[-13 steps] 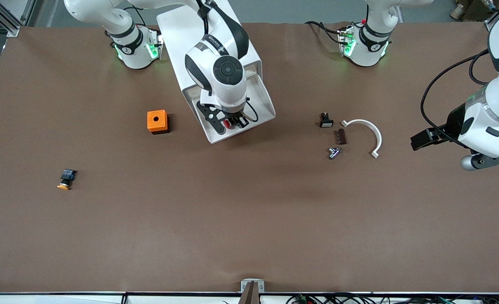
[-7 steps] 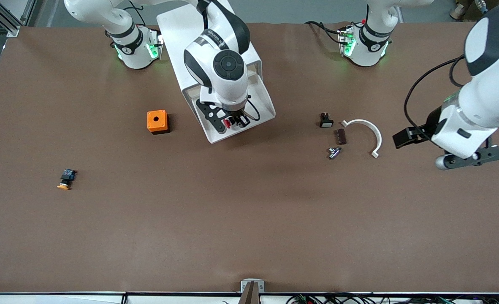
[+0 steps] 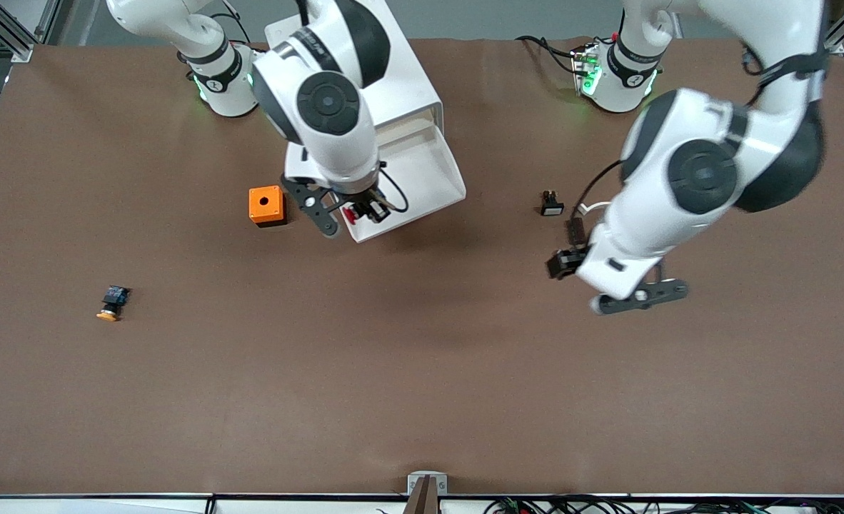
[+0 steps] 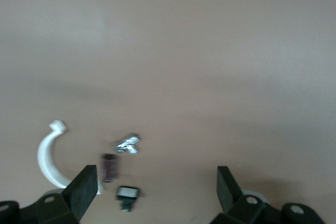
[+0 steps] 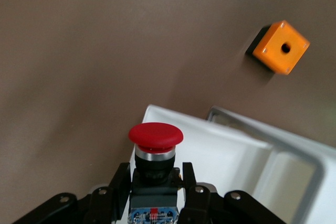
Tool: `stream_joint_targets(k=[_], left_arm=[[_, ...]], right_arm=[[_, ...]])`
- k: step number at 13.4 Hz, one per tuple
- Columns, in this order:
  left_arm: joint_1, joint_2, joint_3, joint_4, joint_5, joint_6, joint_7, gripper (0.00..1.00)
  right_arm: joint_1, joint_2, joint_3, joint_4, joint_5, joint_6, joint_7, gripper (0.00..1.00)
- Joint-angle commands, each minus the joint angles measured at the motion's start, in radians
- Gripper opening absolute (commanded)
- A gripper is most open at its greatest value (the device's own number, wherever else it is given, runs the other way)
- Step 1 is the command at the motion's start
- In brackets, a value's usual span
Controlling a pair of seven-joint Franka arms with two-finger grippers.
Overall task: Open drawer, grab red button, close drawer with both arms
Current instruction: 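Lift the red button with the right gripper while the left gripper reaches the drawer, then place the red button by the yellow button while the left gripper pushes the drawer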
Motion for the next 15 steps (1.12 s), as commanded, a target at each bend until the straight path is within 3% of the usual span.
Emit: stream_joint_targets(k=[1, 4, 7, 9, 11, 15], left_arm=[[-0.048, 0.088, 0.005, 0.014, -0.002, 0.021, -0.019, 1.0], [-0.078, 0.149, 0.004, 0.022, -0.008, 0.093, -0.069, 1.0], [-0.133, 0.2, 0.004, 0.022, -0.037, 0.187, -0.215, 1.0], [-0.172, 0.229, 0.003, 0.022, -0.078, 0.222, -0.255, 1.0], [-0.23, 0.26, 0.005, 0.022, -0.103, 0.227, -0.293, 1.0], [-0.307, 0.257, 0.004, 0.016, -0.118, 0.219, -0.321, 1.0]], right_arm=[[-0.098, -0.069, 0.011, -0.01, -0.01, -0.097, -0.224, 0.0], [-0.216, -0.119, 0.011, -0.033, -0.011, -0.157, -0.488, 0.0], [-0.402, -0.14, 0.009, -0.086, -0.013, -0.15, -0.899, 0.0], [-0.487, -0.131, 0.011, -0.11, -0.068, -0.118, -1.068, 0.0], [-0.54, -0.134, 0.011, -0.2, -0.137, 0.008, -1.185, 0.01], [-0.669, -0.111, 0.011, -0.351, -0.139, 0.284, -1.409, 0.01]])
